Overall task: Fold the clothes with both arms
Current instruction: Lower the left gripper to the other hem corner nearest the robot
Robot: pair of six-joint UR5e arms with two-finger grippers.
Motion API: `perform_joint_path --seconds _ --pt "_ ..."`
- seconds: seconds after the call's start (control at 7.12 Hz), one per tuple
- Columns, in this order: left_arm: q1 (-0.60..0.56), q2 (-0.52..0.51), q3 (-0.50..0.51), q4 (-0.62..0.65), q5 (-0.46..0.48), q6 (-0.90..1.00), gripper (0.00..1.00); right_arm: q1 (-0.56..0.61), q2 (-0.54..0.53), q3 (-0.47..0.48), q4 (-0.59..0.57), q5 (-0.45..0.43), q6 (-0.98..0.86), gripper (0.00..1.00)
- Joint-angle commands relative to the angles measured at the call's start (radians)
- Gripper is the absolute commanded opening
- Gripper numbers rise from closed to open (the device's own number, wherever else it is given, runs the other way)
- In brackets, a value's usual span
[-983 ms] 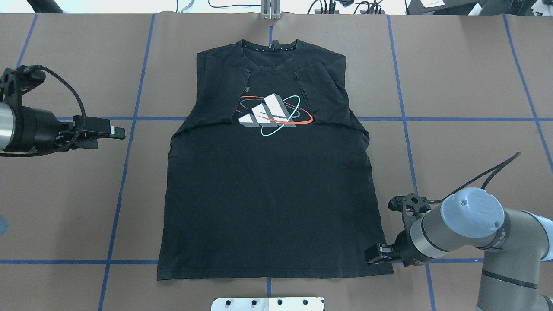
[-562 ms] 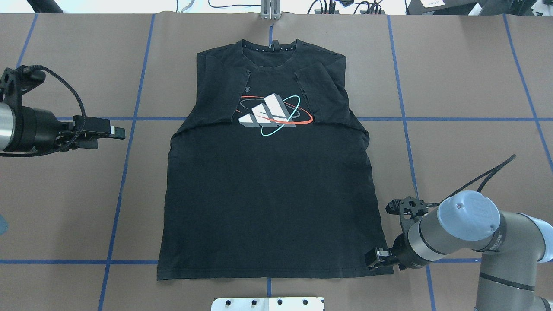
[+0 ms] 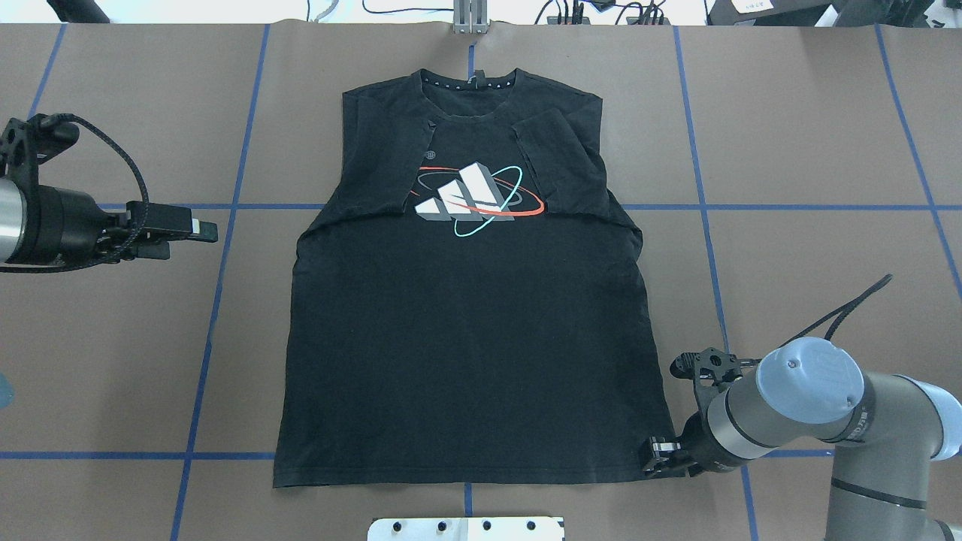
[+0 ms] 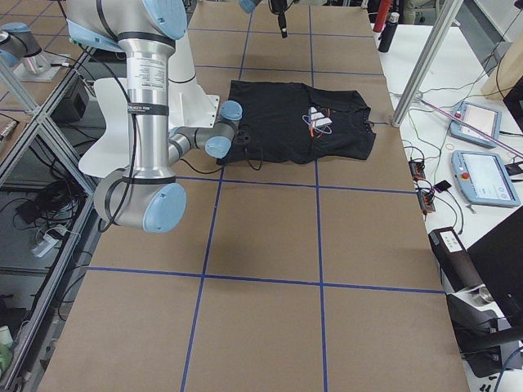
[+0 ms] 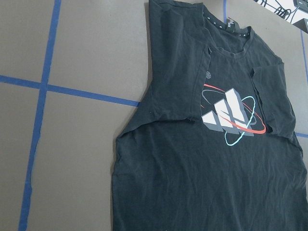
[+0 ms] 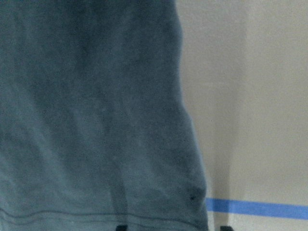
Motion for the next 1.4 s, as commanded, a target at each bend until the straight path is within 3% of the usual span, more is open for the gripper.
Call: perform_joint_path --seconds 0.0,0.14,0.56,0.7,1.26 --pt "0.0 0.0 0.0 0.0 0.0 0.0 1.0 -0.001 0.0 0.0 0.0 0.005 0.001 0.57" --pt "0.0 0.001 0.0 0.0 0.0 0.0 1.0 -0.001 -0.001 0.001 -0.001 0.007 0.001 0.49" --pt "0.0 0.001 0.0 0.0 0.0 0.0 1.0 -0.001 -0.002 0.006 -0.001 0.007 0.001 0.06" --pt "0.0 0.001 0.0 0.0 0.0 0.0 1.0 0.001 -0.003 0.009 -0.001 0.008 0.001 0.0" --pt "0.033 0.01 -0.003 0.002 0.0 -0.011 1.0 -0.001 0.017 0.056 0.0 0.011 0.001 0.0"
